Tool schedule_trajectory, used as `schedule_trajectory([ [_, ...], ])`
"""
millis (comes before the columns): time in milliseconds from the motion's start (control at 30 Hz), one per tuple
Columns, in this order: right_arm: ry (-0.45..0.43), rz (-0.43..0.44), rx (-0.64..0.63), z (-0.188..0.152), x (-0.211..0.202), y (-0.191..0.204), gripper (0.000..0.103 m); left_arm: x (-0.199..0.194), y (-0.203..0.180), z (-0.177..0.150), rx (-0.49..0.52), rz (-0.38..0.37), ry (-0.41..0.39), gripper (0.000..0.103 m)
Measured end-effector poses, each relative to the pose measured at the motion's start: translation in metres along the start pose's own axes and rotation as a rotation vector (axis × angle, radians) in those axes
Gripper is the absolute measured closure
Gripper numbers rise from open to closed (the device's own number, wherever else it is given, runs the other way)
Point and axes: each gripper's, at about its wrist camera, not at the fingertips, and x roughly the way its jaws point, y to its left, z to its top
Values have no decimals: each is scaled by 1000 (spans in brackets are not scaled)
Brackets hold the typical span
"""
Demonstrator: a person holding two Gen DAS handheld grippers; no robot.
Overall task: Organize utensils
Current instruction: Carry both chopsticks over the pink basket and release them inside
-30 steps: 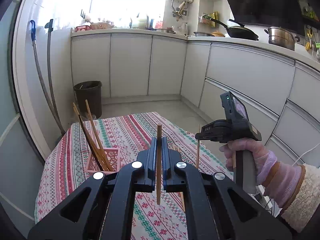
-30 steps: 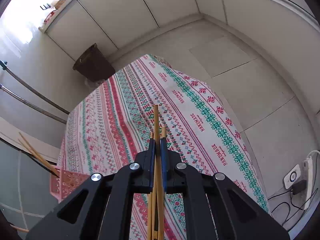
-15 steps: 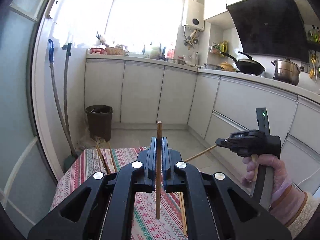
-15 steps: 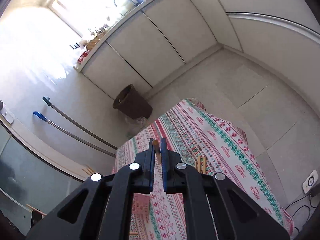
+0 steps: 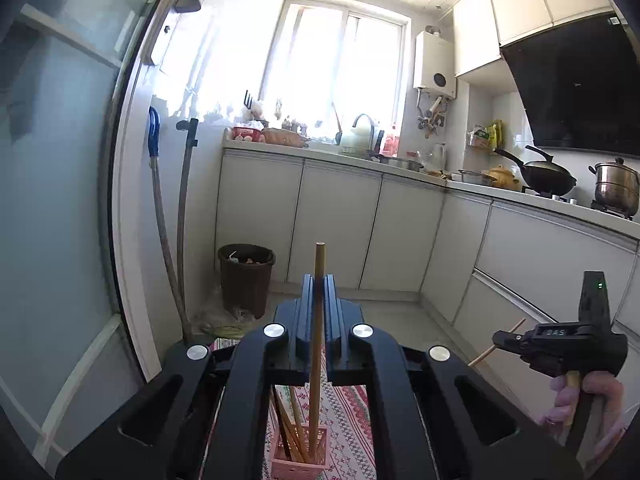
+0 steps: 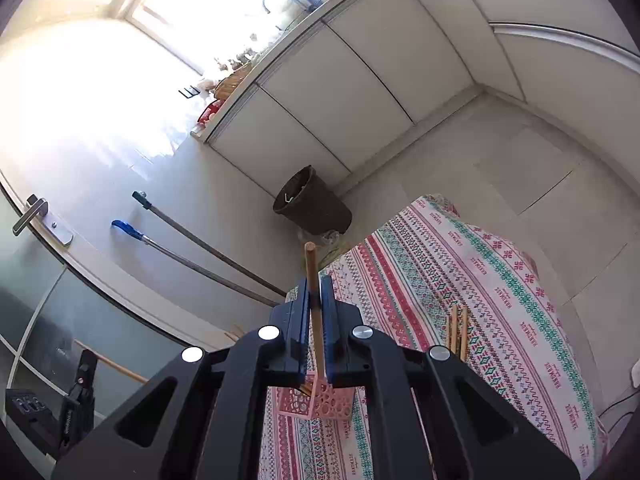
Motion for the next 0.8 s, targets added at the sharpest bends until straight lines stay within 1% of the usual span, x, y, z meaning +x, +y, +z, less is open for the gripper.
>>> schedule_trajectory([
  [33,3,6,-5,-1,1,3,97,10,4,-5,-8,8,26,99],
  [100,13,16,-19,-3,3,11,97,25,13,-16,-29,20,53,97],
  [133,15,19,-24,-5,5,16,97,31,19,-22,-38,14,68,95],
  [167,18,25,-31,-6,7,20,97,33,24,-26,-46,20,77,85],
  [200,24,30,-40,-8,9,25,97,34,29,-27,-59,31,86,81],
  [267,31,34,-56,-11,14,33,97,27,39,-24,-103,30,82,76],
  [300,35,37,-64,-12,17,38,97,20,45,-21,-128,36,68,71],
  [400,43,33,-87,-16,26,49,97,2,57,-6,-182,54,26,62],
  [500,47,7,-127,-22,39,61,97,-11,67,3,-219,55,0,57],
  [600,66,-9,-142,-27,56,67,97,-16,73,4,-235,51,0,57],
  [667,87,-28,-154,-32,70,68,97,-12,74,2,-233,55,22,56],
  [767,117,-43,-142,-41,93,65,93,0,72,-5,-235,51,66,53],
  [800,129,-46,-141,-43,99,64,91,3,71,-7,-232,48,80,53],
])
